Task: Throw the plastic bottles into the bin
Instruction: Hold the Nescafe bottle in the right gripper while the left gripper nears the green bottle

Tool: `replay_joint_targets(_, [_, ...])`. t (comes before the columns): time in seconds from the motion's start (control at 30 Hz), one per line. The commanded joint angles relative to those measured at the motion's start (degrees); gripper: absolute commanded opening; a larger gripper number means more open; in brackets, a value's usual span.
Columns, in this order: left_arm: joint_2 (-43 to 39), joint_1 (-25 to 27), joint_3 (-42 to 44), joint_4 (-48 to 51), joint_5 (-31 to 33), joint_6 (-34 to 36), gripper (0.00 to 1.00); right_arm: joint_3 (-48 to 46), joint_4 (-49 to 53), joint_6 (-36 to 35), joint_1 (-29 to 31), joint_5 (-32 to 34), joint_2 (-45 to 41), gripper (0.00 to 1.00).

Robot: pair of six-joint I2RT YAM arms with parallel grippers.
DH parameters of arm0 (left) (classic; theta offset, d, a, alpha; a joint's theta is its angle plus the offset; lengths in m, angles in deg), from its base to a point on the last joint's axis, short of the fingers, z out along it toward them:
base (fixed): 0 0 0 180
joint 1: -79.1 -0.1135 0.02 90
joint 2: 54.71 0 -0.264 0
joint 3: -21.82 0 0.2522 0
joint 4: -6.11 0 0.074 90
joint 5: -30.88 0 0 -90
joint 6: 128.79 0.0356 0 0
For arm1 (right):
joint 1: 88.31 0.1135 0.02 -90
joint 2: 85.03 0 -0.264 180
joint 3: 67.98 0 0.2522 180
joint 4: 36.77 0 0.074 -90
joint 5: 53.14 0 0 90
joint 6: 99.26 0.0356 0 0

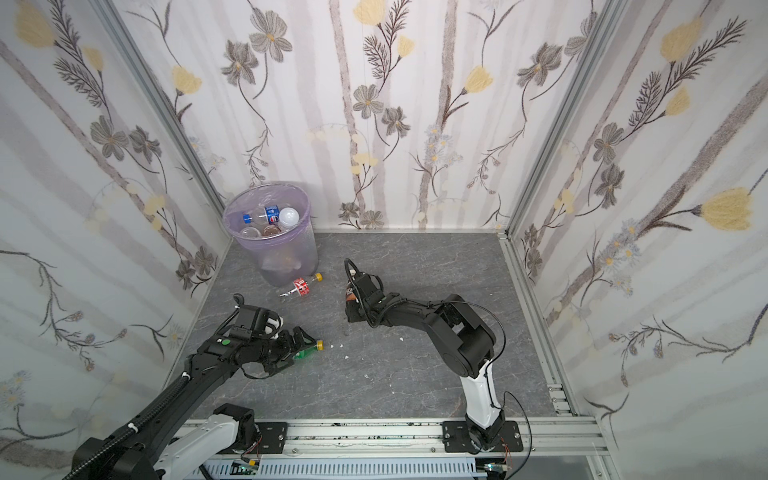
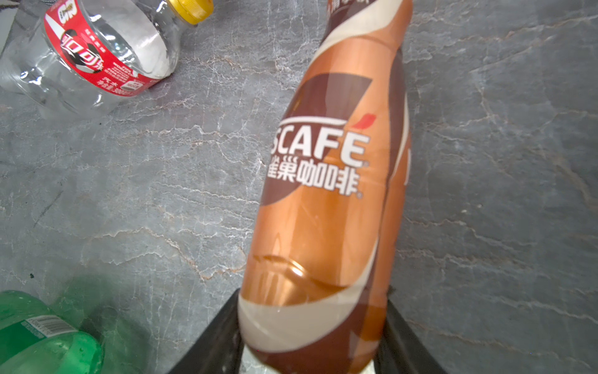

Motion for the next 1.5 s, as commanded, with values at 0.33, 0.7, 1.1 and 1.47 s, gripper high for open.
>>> replay_joint_targets(0.33, [7.1, -0.6, -0.6, -9.5, 6.6, -2.6, 1.00, -2.8, -4.5, 0.9, -0.6, 0.2, -3.6, 0.55])
replay_joint_targets(0.7, [14.1, -0.7, -3.4, -18.7, 9.3, -4.9, 1.00, -4.1, -6.1, 1.3, -0.9, -1.0, -3.9, 0.55])
replay_joint_targets(1.1, [22.5, -1.3, -6.7, -27.9, 12.9, -7.3, 1.00, -6.1, -7.4, 1.4, -1.6, -1.2, -5.3, 0.55])
replay_joint_targets(1.47, [25.8, -1.5, -6.5, -32.9, 13.0, -9.3, 1.00, -6.5, -8.1, 1.7, -2.0, -2.3, -5.2, 0.55])
